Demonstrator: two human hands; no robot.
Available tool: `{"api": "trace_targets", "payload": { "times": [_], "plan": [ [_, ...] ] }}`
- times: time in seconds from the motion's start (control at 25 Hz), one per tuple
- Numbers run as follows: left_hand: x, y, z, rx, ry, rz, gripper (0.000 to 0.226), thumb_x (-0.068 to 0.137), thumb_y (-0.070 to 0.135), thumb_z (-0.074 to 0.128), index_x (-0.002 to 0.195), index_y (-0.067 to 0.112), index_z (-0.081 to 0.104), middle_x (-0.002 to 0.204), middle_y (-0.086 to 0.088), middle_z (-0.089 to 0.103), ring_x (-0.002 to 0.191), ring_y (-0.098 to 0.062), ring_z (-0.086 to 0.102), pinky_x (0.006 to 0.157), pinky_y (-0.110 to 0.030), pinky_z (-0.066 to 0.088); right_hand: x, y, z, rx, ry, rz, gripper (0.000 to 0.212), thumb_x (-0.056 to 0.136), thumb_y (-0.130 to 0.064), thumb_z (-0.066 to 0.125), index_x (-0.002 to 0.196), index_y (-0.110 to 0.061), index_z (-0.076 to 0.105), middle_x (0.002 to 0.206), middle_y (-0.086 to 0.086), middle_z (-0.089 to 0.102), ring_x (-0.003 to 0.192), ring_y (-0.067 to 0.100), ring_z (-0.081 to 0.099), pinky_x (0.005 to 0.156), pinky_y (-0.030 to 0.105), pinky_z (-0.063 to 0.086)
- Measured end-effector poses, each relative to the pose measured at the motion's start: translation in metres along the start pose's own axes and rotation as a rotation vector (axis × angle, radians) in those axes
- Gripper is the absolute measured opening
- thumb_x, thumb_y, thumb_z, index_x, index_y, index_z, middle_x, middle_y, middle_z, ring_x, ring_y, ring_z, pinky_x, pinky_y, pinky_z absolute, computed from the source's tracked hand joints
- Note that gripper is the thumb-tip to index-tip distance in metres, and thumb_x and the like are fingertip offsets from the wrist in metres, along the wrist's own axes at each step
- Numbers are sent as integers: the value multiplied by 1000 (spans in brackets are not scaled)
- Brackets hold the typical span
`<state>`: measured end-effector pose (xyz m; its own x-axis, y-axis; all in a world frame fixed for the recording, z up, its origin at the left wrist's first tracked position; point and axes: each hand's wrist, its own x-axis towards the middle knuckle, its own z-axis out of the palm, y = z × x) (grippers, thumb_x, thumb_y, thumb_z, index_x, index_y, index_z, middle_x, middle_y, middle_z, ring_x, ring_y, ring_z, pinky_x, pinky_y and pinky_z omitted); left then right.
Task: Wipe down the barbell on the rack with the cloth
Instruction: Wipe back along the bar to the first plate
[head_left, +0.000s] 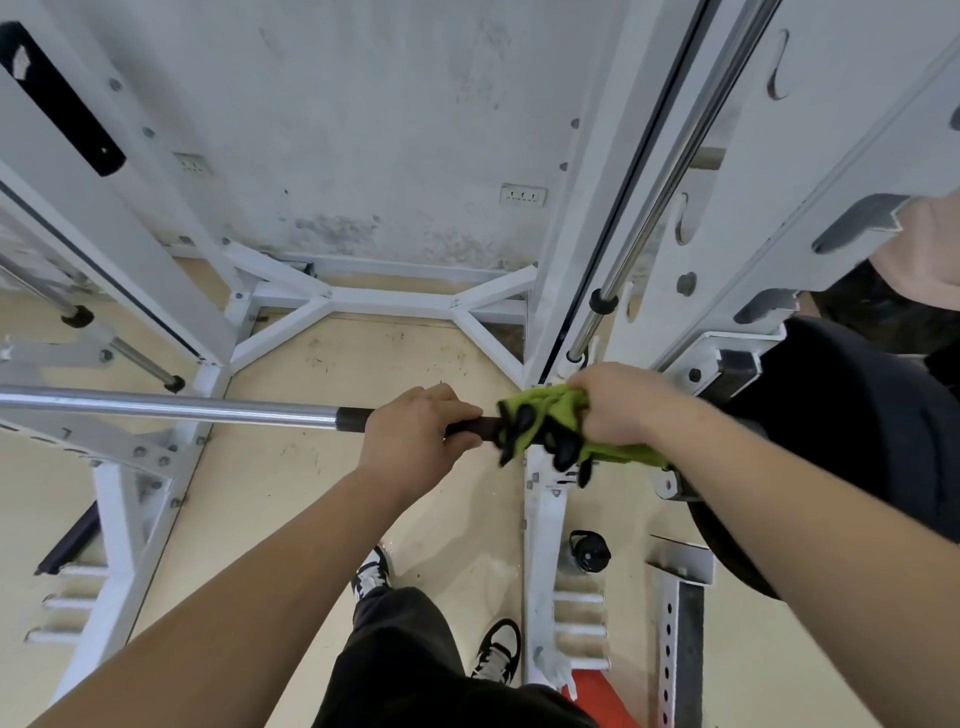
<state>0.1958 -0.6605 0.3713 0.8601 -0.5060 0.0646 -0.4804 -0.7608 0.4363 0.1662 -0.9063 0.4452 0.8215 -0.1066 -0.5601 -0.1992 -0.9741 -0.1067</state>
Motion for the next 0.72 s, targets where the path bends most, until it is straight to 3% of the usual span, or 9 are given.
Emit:
{"api": "trace_targets", "payload": {
  "times": [0.16,0.32,0.44,0.52,0.6,0.72],
  "plan": [
    [-2,-2,5,4,26,25,22,89,42,75,111,40,76,96,17,68,85,-14,58,64,-35,52,13,14,-11,-94,-134,74,13,82,-13,54,92,-14,62,91,7,65,87,28,65,71,36,54],
    [1,-3,4,4,5,-10,15,86,46,76,93,32,75,90,12,65,81,-16,59,61,-35,50,28,-34,-5,217,-112,-66,14,76,-16,54,69,-27,55,78,-1,62,82,25,64,69,33,51],
    [3,-2,2,-1,-3,-30,18,83,47,78,87,31,72,85,10,63,79,-16,60,59,-35,48,32,-44,-1,267,-123,-129,11,73,-15,54,69,-24,56,75,-1,60,78,24,62,71,34,55],
    [2,-2,1,-20,1,-40,18,84,48,77,96,36,74,90,12,66,84,-13,61,64,-34,49,30,-22,-7,140,-132,-64,13,77,-16,54,83,-16,66,85,6,67,83,26,66,78,38,59],
    [0,-2,1,-25,-1,-38,22,86,47,75,107,39,75,97,15,68,90,-11,61,69,-33,50,25,-3,-14,-51,-157,70,16,85,-17,54,95,-10,64,89,7,64,82,24,63,74,35,56],
    [-1,0,3,5,17,-29,23,88,46,74,110,39,75,98,16,68,91,-10,61,66,-30,46,17,-12,-16,-168,-128,120,6,85,-18,54,90,-15,57,88,4,63,80,22,63,76,36,56]
  ]
}}
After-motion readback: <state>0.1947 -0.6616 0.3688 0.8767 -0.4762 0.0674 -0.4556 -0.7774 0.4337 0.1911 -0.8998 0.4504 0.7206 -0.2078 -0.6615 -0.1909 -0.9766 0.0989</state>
